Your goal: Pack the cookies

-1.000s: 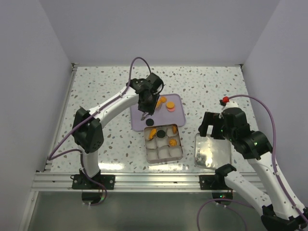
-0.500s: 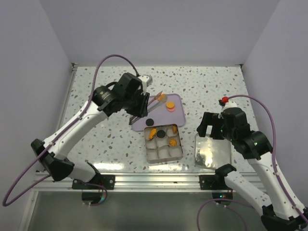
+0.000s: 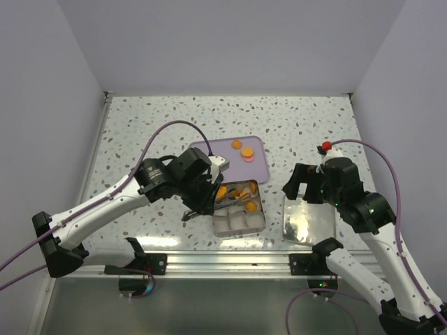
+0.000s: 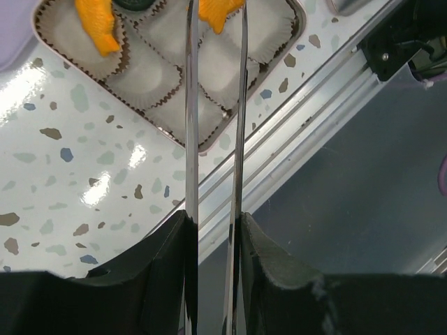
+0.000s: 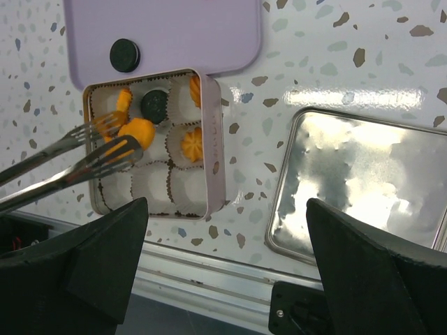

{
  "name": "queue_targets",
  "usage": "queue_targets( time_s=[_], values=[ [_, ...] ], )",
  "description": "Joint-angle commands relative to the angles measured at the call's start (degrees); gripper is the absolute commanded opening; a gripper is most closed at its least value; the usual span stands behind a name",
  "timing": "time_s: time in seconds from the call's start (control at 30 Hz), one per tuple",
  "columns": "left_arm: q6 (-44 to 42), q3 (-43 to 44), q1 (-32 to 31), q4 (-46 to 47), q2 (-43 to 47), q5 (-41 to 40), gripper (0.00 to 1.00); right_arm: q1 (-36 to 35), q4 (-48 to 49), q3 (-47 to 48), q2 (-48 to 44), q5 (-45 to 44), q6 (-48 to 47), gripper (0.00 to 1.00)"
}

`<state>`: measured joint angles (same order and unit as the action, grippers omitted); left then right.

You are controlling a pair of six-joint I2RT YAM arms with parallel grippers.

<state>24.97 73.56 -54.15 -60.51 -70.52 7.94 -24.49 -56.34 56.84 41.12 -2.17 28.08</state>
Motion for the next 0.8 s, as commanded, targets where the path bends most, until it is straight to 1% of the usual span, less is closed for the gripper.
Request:
queue_targets(
  time_s=[0.0, 0.3, 0.47, 0.77],
  values=[
    [1.48, -0.26, -2.10, 1.19, 0.56, 2.08, 0.15, -0.30, 0.79, -0.06, -0.87, 0.94, 0.84, 0.99],
    [2.19, -1.93, -3.07, -0.48, -1.28, -0.12, 0.12, -0.38, -0.97, 0.64, -2.28, 0.15, 0.40, 0.99],
    [2.54, -1.67, -3.07, -2.59, -2.60, -3.28, 0.12, -0.30, -1.06, 0.82, -2.19, 0.33, 0.31, 0.99],
    [2.63, -2.19, -3.07, -3.12, -3.92, -4.17, 0.11, -0.30, -0.62, 0.55, -1.84, 0.59, 0.23, 0.99]
  ],
)
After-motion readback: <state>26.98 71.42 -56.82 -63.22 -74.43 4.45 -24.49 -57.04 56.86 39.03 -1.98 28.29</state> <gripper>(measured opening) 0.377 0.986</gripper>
